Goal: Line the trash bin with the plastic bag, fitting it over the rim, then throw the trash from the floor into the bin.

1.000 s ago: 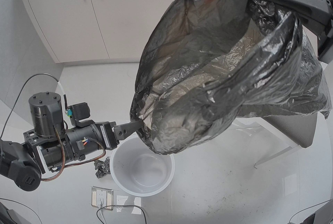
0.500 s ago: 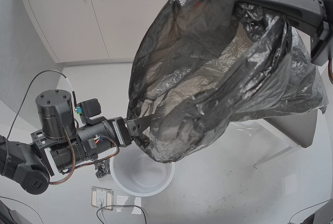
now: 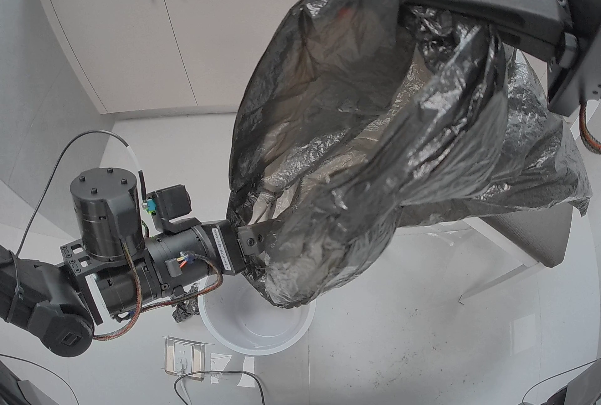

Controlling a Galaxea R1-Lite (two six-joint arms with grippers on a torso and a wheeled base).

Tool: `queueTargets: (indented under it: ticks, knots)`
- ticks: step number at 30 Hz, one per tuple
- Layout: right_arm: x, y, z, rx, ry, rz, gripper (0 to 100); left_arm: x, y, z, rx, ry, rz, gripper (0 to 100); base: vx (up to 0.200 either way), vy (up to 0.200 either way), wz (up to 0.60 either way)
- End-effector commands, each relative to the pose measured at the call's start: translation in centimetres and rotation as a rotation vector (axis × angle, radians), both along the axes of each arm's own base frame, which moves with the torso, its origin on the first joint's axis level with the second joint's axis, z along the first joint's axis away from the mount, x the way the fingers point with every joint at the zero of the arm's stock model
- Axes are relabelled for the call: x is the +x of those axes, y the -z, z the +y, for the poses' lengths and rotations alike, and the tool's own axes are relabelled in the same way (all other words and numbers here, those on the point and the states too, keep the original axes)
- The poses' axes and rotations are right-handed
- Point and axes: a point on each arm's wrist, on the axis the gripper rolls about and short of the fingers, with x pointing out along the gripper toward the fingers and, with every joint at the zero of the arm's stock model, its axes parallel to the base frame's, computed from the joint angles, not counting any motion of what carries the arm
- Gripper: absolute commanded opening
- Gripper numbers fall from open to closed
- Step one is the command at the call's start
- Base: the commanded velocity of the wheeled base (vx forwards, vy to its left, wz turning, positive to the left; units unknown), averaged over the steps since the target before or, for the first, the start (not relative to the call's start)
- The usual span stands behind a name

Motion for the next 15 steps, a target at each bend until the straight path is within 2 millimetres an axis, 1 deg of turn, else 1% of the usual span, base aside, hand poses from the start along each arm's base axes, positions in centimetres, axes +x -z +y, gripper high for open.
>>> queueTargets:
  ticks: [1, 2, 3, 12, 14, 15]
  knots:
    - [0.1, 0.1, 0.1, -0.003, 0.001, 0.001, 0, 0.0, 0.2, 0.0, 0.003, -0.002, 0.006, 100, 0.000, 0.000, 0.00]
    - [0.1, 0.1, 0.1, -0.004, 0.001, 0.002, 0, 0.0, 0.2, 0.0, 0.004, 0.000, 0.005, 100, 0.000, 0.000, 0.00]
    - [0.1, 0.1, 0.1, -0.003, 0.001, 0.001, 0, 0.0, 0.2, 0.1, 0.006, 0.001, 0.006, 0, 0.000, 0.000, 0.00]
    - [0.1, 0.3, 0.2, -0.012, 0.004, 0.004, 0, -0.5, 0.1, 0.3, 0.001, 0.005, 0.003, 0, 0.000, 0.000, 0.00]
    - [0.2, 0.4, 0.2, -0.015, 0.004, 0.004, 0, -0.8, -0.2, 0.6, -0.001, 0.006, -0.009, 0, 0.000, 0.000, 0.00]
    - [0.3, 0.7, 0.5, -0.027, 0.004, 0.009, 0, -1.8, -1.2, 1.1, -0.031, 0.018, -0.034, 0, 0.000, 0.000, 0.00]
